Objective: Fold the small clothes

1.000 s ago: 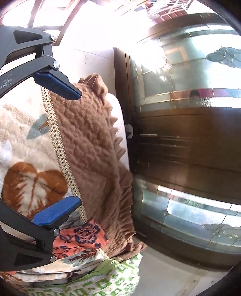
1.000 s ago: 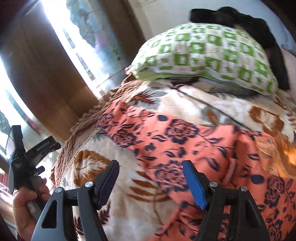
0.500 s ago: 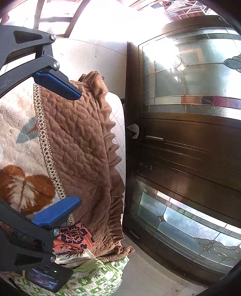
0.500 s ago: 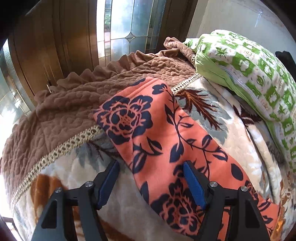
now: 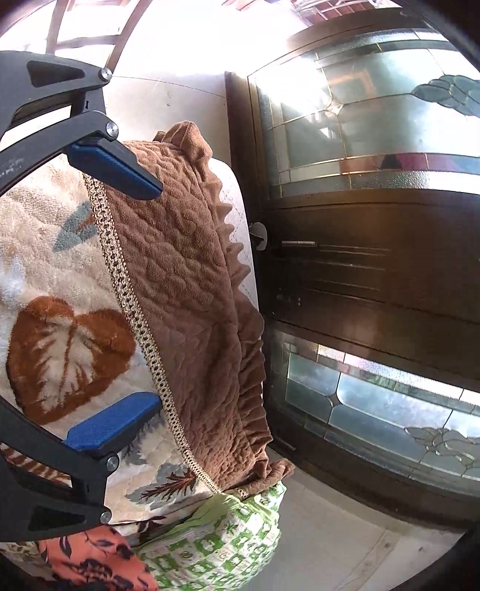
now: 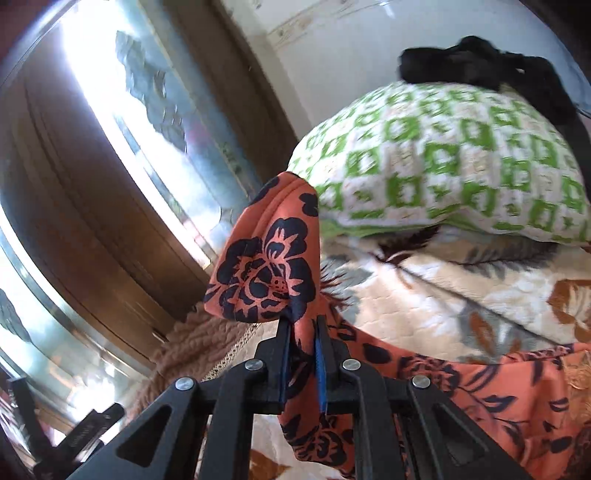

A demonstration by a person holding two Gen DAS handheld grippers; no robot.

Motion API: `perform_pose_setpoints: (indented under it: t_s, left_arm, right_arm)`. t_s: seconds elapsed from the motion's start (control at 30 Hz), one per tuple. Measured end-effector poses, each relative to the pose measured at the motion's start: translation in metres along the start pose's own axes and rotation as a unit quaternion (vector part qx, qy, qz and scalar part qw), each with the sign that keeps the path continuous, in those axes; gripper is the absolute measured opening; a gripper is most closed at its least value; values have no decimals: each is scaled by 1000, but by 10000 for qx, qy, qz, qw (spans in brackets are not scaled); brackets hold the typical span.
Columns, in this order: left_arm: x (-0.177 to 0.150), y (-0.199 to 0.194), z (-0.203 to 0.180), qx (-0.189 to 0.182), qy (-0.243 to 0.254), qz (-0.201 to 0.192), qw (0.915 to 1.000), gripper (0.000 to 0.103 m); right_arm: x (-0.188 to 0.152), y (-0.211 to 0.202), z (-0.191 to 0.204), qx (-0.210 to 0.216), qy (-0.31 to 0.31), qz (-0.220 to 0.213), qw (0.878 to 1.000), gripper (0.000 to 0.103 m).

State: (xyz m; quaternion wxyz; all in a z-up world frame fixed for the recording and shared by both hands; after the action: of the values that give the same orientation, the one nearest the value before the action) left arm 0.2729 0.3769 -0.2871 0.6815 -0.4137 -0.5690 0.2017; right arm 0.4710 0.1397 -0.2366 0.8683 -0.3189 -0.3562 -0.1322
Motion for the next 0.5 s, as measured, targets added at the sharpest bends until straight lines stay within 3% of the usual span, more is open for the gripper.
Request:
perform_pose_setpoints:
  t_s: [0.13, 0.27, 0.33, 0.43, 0.5]
  left_arm:
    - [-18, -29, -44, -317, 662, -358, 9967, 103]
    - [-54, -69, -102, -834, 1533, -753, 9818, 103]
    - [-78, -92, -131, -1101, 1975, -984, 9691, 103]
    - [-125, -127, -176, -1564, 2680, -1203, 9430, 103]
    - [-162, -147, -201, -1855, 3144, -1256, 9225, 103]
  right_arm:
    - [24, -129, -56, 105, 601, -990, 9932, 12]
    - [9, -253, -132, -200, 1219, -1776, 9763, 12]
    - [-16, -306, -172, -585, 1447, -2060, 9660, 12]
    - [-63, -367, -233, -930, 2019, -2319, 9470, 12]
    - [-98, -382, -271, -1076, 2368, -2165, 9410, 16]
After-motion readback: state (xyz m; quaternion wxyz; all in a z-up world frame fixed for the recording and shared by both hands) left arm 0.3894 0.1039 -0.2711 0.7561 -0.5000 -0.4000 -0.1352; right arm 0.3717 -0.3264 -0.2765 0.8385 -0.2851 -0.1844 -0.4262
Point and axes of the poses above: each gripper's, at about its wrist camera, not at the fingertips, and y roughly the way its jaws point, z to its left, x to its top, the point moved 10 cm from there along y, roughly the way its jaws point, and after that the axes turned 12 degrees about x, right-handed, at the moved point
